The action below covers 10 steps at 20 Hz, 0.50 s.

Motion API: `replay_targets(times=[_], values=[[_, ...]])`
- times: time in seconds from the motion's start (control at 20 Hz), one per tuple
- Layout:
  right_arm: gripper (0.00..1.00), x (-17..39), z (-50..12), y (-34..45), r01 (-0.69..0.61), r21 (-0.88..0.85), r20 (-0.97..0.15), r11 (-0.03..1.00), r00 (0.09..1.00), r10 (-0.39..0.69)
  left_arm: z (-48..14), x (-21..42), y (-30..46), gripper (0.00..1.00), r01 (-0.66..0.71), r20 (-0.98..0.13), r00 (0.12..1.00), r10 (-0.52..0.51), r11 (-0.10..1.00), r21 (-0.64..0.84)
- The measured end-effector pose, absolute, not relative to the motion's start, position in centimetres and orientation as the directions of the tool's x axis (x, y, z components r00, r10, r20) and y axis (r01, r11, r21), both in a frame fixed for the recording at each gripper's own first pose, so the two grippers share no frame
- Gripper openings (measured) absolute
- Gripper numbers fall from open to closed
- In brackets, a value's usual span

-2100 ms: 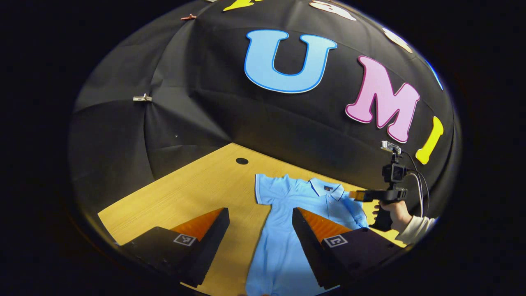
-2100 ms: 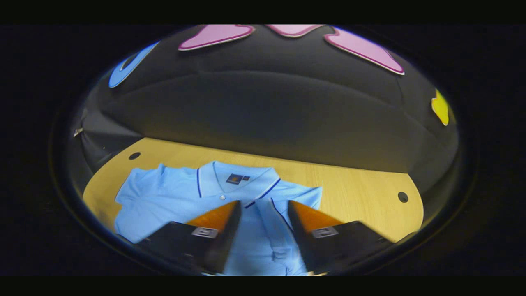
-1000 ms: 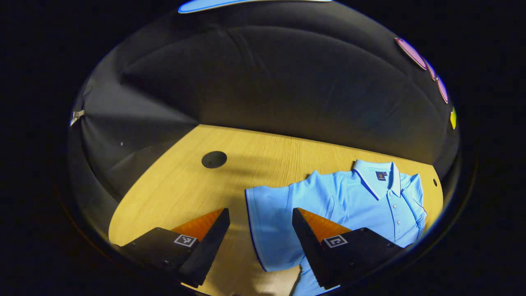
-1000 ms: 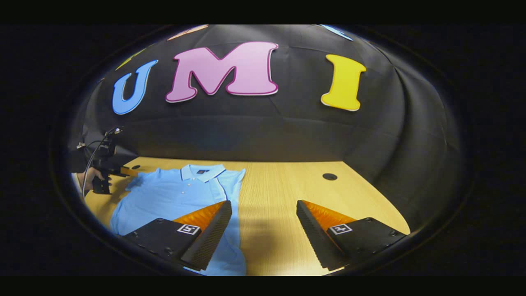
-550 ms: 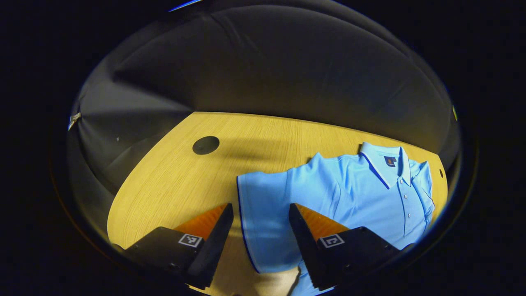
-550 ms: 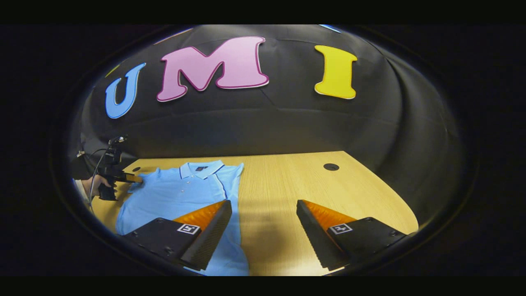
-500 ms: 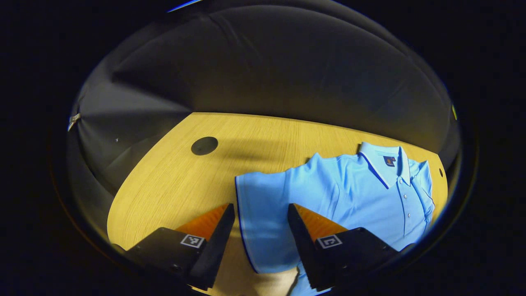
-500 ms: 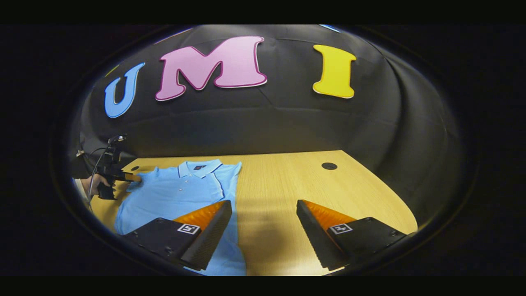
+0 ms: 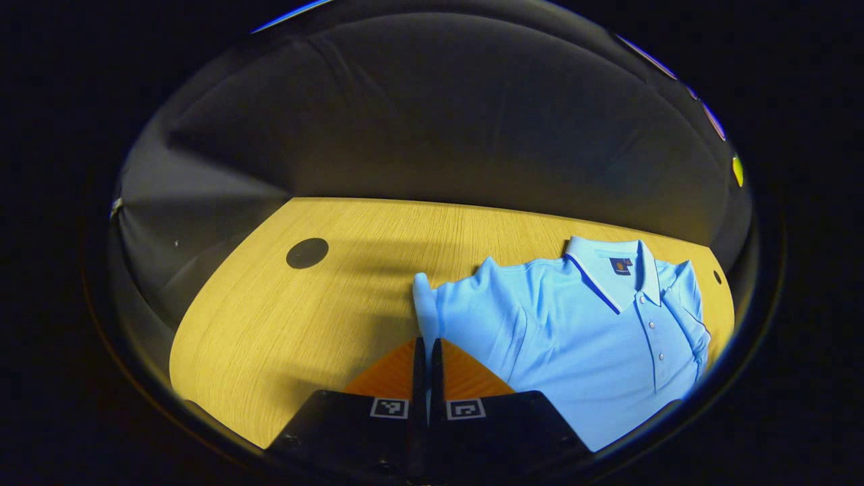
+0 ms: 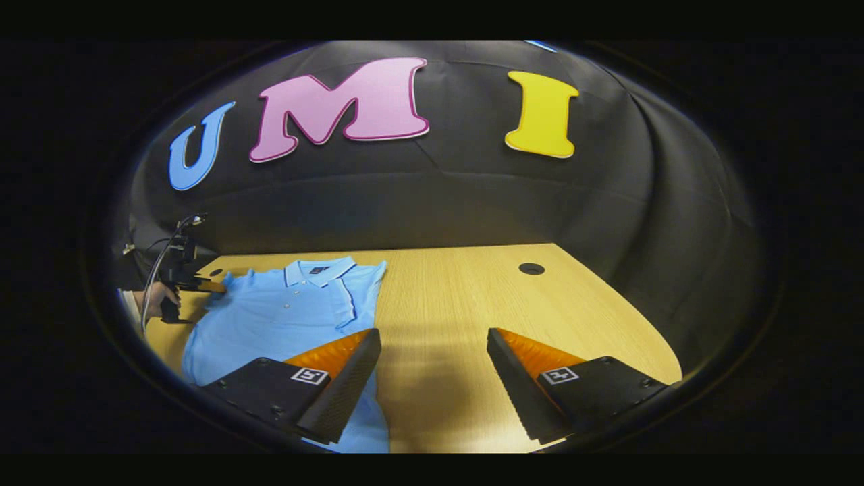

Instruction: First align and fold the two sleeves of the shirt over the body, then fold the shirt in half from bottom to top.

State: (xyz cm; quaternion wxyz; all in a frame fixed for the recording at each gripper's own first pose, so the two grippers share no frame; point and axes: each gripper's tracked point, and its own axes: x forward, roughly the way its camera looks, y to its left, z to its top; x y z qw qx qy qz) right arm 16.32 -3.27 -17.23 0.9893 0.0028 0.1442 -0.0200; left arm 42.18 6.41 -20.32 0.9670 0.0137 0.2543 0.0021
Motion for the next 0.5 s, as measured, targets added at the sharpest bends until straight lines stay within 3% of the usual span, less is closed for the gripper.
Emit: replay_targets(times=[0.2, 0.5], values=[[0.98, 15.9, -17.9, -3.7, 0.05, 0.003, -0.297, 0.999, 0.954, -0.047, -16.8, 41.9, 3.3, 0.06, 0.052, -0.43, 0.903, -0.024, 0.997, 0.053], [0.98, 14.5, -18.7, -3.6, 0.044, -0.001, -0.324, 0.999, 0.945, -0.042, -14.0, 40.1, -6.5, 0.06, 0.23, -0.397, 0.899, -0.185, 0.971, 0.07]])
